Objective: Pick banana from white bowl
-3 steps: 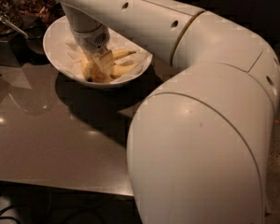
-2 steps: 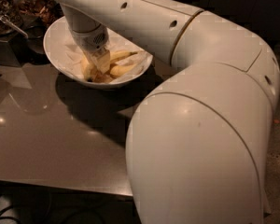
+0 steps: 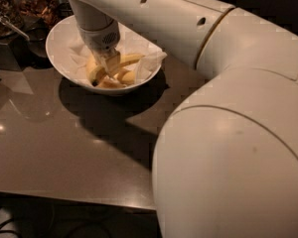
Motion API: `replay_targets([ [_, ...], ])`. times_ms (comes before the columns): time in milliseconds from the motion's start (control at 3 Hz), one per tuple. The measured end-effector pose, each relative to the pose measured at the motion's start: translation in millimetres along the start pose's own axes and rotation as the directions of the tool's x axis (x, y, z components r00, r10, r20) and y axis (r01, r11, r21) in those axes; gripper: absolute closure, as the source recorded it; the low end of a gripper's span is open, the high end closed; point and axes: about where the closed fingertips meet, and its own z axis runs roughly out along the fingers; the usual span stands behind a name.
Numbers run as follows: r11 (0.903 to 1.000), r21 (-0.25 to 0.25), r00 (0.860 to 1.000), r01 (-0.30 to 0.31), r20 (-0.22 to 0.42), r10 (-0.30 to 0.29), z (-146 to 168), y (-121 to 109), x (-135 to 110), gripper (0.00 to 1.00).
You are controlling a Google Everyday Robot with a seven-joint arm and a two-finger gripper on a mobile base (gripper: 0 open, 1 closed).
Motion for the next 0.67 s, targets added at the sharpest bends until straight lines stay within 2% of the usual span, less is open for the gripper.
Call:
replay_targets([
  [333, 0.9935, 0.052, 0.995, -0.101, 0.031, 0.100, -29.5, 25.2, 3.6, 1.00],
  [667, 0.9780, 0.085, 0.981, -0.191, 0.059, 0.186, -59.3, 49.6, 2.1, 1.00],
])
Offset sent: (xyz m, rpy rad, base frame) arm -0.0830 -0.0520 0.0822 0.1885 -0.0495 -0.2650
